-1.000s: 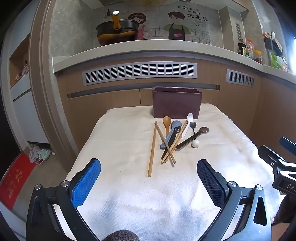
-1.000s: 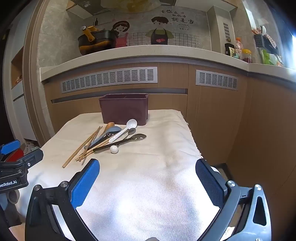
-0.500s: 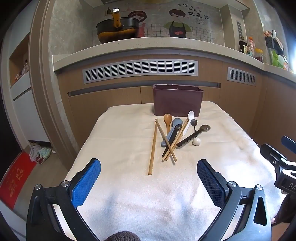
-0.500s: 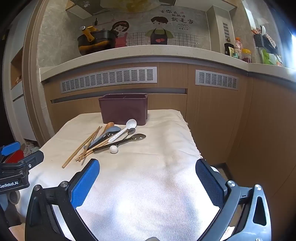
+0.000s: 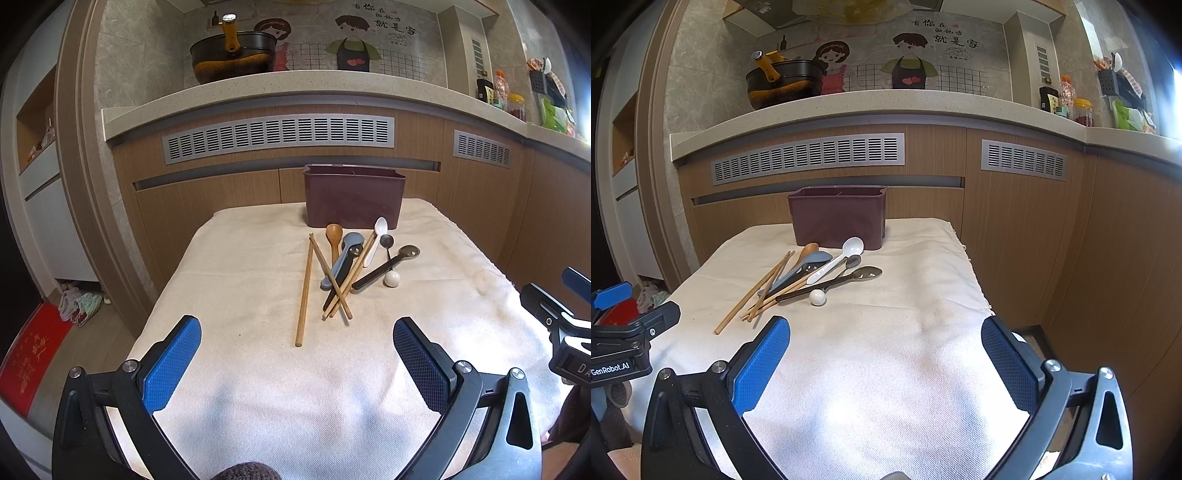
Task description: Organize utensils
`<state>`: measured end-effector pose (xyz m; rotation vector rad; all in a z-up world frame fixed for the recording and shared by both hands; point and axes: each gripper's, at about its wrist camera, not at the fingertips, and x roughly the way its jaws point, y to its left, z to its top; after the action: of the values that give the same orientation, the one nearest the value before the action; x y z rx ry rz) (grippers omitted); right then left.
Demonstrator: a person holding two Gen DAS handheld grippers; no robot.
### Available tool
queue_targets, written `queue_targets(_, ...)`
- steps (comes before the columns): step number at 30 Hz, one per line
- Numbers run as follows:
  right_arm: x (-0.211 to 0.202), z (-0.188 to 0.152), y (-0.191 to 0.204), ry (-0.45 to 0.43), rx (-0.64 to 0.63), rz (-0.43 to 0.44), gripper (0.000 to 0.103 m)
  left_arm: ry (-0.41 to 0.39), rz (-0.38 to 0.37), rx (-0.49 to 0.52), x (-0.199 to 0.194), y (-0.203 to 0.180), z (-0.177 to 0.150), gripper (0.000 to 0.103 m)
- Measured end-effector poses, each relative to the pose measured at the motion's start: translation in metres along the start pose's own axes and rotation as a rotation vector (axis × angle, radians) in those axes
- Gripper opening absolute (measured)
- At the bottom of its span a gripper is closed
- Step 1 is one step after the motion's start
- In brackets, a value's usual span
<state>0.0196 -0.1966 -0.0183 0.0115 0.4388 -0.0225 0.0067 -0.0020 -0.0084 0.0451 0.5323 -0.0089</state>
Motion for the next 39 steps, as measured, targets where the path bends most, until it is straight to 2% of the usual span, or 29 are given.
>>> queue_targets(39,0.0007,-0.0011,0.0022,0.003,-0.002,-0.003,0.103,0.017,0.004,0.000,-0.0009,-0.0003,-0.0001,0.103)
